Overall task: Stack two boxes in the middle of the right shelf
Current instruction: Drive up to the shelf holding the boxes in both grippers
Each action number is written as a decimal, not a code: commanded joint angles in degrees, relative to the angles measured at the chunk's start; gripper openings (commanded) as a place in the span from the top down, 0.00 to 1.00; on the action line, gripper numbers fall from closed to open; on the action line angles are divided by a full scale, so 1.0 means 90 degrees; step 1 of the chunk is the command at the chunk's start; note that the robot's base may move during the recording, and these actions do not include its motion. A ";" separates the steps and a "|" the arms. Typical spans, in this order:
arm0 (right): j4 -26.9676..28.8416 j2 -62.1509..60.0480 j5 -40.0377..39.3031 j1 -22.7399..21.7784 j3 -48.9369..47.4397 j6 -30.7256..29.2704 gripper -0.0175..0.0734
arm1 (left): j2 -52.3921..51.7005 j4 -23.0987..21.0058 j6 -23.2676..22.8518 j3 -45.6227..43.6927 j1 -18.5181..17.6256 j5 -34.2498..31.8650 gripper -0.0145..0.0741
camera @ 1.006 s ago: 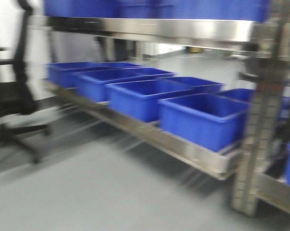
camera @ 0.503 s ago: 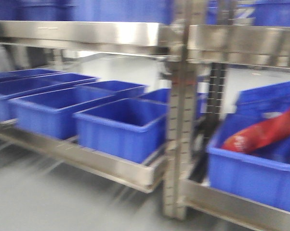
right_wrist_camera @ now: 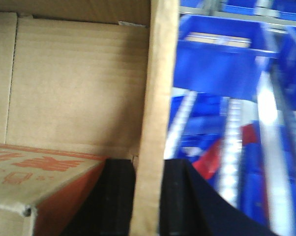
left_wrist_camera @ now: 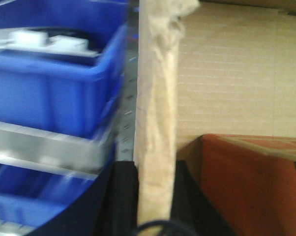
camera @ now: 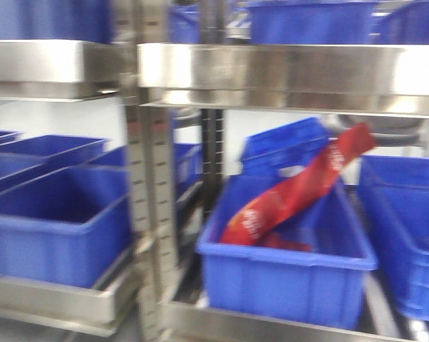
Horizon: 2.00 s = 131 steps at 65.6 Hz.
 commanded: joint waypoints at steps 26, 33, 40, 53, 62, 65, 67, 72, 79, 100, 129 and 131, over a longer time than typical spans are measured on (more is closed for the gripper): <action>-0.0615 -0.0086 -0.0078 -0.0113 -0.0033 0.0135 0.98 | -0.0142 0.0333 -0.0034 -0.0087 0.0035 -0.0130 0.96; -0.0615 -0.0086 -0.0078 -0.0113 -0.0033 0.0135 0.98 | -0.0142 0.0333 -0.0034 -0.0087 0.0035 -0.0130 0.96; -0.0615 -0.0086 -0.0078 -0.0113 -0.0033 0.0135 0.98 | -0.0142 0.0333 -0.0034 -0.0087 0.0035 -0.0130 0.96; -0.0615 -0.0086 -0.0078 -0.0113 -0.0033 0.0135 0.98 | -0.0142 0.0333 -0.0034 -0.0087 0.0035 -0.0130 0.96; -0.0615 -0.0086 -0.0095 -0.0113 -0.0033 0.0135 0.98 | -0.0142 0.0333 -0.0034 -0.0087 0.0035 -0.0130 0.96; -0.0615 -0.0086 -0.0095 -0.0113 -0.0033 0.0135 0.98 | -0.0142 0.0333 -0.0034 -0.0087 0.0035 -0.0130 0.96; -0.0615 -0.0086 -0.0095 -0.0113 -0.0033 0.0135 0.98 | -0.0142 0.0333 -0.0034 -0.0087 0.0035 -0.0130 0.96; -0.0615 -0.0086 -0.0095 -0.0113 -0.0033 0.0135 0.98 | -0.0142 0.0333 -0.0034 -0.0087 0.0035 -0.0130 0.96; -0.0615 -0.0086 -0.0095 -0.0113 -0.0033 0.0135 0.98 | -0.0142 0.0333 -0.0034 -0.0087 0.0035 -0.0130 0.96; -0.0615 -0.0086 -0.0095 -0.0113 -0.0033 0.0135 0.98 | -0.0142 0.0333 -0.0034 -0.0087 0.0035 -0.0130 0.96; -0.0615 -0.0086 -0.0095 -0.0113 -0.0033 0.0135 0.98 | -0.0142 0.0333 -0.0034 -0.0087 0.0035 -0.0130 0.96; -0.0615 -0.0086 -0.0095 -0.0113 -0.0033 0.0135 0.98 | -0.0142 0.0333 -0.0034 -0.0087 0.0035 -0.0130 0.96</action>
